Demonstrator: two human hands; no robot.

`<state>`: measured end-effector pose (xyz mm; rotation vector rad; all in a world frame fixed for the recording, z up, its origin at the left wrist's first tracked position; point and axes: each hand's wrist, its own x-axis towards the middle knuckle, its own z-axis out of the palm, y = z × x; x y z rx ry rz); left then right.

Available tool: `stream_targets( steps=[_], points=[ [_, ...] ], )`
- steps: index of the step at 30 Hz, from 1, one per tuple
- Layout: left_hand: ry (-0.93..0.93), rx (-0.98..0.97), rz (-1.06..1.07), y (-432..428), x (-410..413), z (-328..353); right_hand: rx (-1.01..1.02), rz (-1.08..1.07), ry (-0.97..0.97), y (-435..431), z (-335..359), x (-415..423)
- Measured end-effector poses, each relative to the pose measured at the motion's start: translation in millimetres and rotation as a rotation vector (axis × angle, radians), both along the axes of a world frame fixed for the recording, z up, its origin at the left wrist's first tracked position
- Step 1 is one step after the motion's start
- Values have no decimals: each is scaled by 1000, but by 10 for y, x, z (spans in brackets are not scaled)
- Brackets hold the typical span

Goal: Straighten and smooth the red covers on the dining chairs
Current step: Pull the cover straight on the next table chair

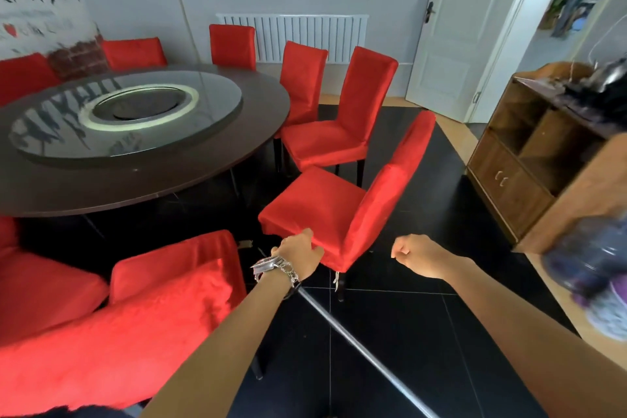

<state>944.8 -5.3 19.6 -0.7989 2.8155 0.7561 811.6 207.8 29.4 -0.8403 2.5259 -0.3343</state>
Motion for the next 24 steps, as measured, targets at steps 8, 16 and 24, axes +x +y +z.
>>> stream_targets(
  steps=[8,16,24],
  points=[
    [6,31,-112,-132,-1227,-47,21,-101,52,-24,43,-1079],
    [-5,22,-204,-133,-2209,8,37,-120,60,-218,77,-1847],
    [-53,38,-244,-27,-2807,-79,100,-89,24,-188,-20,-2367]
  ],
)
